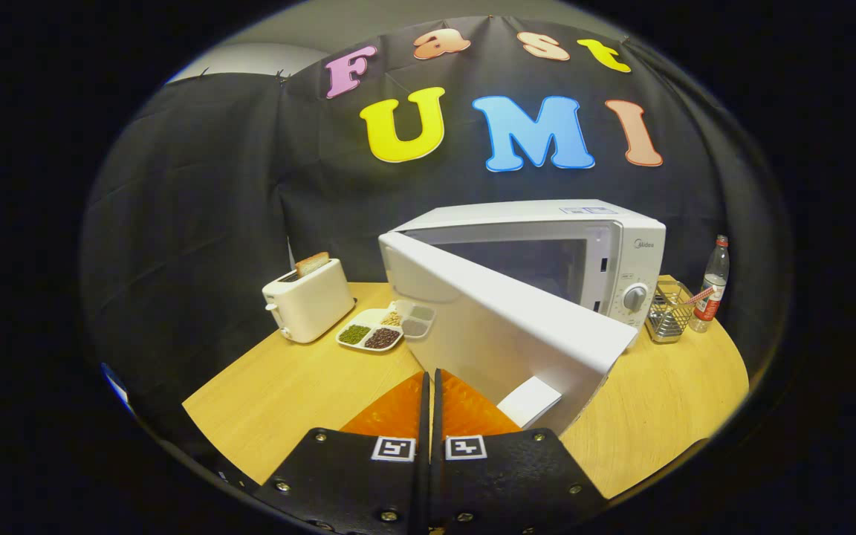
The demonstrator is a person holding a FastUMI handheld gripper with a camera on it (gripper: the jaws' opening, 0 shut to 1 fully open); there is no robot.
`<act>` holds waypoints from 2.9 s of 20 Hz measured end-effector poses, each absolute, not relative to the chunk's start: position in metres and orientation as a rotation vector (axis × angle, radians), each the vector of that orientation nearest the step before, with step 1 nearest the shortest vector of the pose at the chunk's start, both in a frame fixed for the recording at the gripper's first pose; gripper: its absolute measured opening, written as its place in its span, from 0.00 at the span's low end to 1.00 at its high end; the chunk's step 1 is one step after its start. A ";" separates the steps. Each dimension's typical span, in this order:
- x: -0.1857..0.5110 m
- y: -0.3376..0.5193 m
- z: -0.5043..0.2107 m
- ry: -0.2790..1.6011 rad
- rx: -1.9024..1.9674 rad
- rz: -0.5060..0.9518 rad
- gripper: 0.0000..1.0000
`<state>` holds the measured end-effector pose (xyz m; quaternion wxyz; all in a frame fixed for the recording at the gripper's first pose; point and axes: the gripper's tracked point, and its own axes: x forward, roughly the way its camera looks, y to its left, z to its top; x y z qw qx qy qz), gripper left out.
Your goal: Open the microwave, put the food inside, and close the microwave door.
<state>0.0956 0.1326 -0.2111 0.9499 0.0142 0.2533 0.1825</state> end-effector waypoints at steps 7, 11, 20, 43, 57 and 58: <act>0.153 0.087 -0.218 0.505 0.046 0.262 0.01; 0.182 0.073 -0.222 0.504 0.065 0.226 0.01; 0.238 0.056 -0.227 0.480 0.060 0.177 0.01; 0.236 0.053 -0.163 0.317 -0.020 0.098 0.06; 0.091 0.050 -0.085 0.175 -0.034 0.084 0.06; 0.081 0.048 -0.083 0.164 -0.037 0.079 0.06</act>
